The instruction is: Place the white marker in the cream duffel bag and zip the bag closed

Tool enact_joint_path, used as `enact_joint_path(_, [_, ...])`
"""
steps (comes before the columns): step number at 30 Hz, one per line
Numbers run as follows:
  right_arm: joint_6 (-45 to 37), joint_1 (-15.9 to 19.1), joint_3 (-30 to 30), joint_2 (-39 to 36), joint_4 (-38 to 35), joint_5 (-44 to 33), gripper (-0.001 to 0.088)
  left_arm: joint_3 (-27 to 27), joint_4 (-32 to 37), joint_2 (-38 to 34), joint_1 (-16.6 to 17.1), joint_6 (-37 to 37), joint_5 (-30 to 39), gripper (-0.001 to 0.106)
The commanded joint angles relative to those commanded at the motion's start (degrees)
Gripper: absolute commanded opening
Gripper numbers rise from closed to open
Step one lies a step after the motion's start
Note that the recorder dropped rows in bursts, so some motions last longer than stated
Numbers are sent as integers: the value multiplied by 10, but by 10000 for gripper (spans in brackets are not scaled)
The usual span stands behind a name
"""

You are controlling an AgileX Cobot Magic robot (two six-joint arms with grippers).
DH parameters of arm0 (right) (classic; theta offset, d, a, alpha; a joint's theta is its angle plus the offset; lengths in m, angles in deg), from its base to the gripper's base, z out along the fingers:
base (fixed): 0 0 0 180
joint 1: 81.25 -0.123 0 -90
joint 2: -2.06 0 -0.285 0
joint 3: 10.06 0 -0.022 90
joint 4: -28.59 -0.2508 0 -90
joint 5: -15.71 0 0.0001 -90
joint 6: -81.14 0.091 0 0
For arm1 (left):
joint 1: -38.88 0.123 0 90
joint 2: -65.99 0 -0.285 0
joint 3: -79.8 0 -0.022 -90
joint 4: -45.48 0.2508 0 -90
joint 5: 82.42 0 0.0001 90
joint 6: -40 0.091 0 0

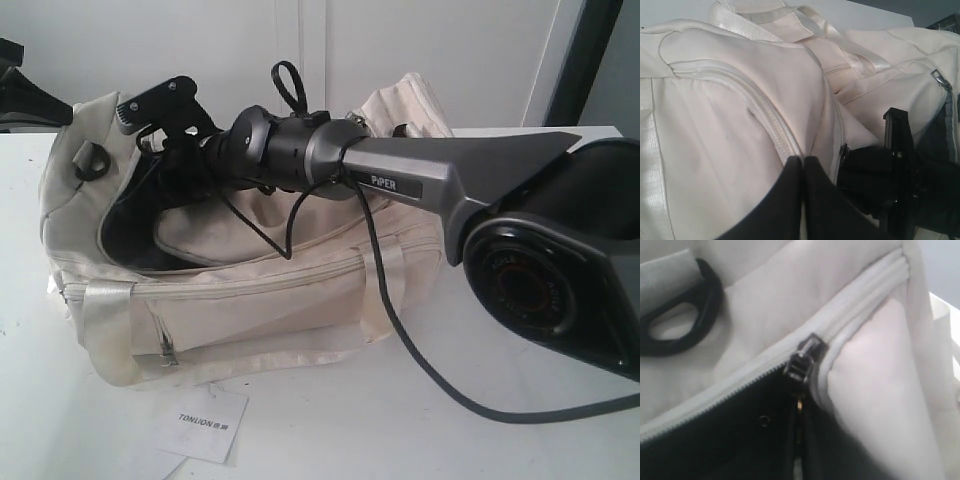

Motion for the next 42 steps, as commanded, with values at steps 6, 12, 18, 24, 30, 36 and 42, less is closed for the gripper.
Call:
enact_joint_path(6, [5, 0, 0, 22, 3, -96, 0, 0, 0, 0, 0, 0, 2, 0])
enact_joint_path(12, [9, 0, 0, 45, -2, -151, 0, 0, 0, 0, 0, 0, 2, 0])
enact_joint_path(18, [9, 0, 0, 73, -2, -156, 0, 0, 0, 0, 0, 0, 2, 0])
enact_joint_path(24, [9, 0, 0, 79, -2, -135, 0, 1, -13, 0, 0, 0, 5, 0])
enact_joint_path(30, [9, 1, 0, 77, 0, -102, 0, 1, -34, 5, 0, 0, 2, 67])
enact_joint_path(36, [9, 1, 0, 73, 0, -94, 0, 1, -2, 6, 0, -2, -8, 534])
enact_joint_path(42, [7, 1, 0, 69, 0, -96, 0, 1, 39, 6, 0, -34, -24, 753])
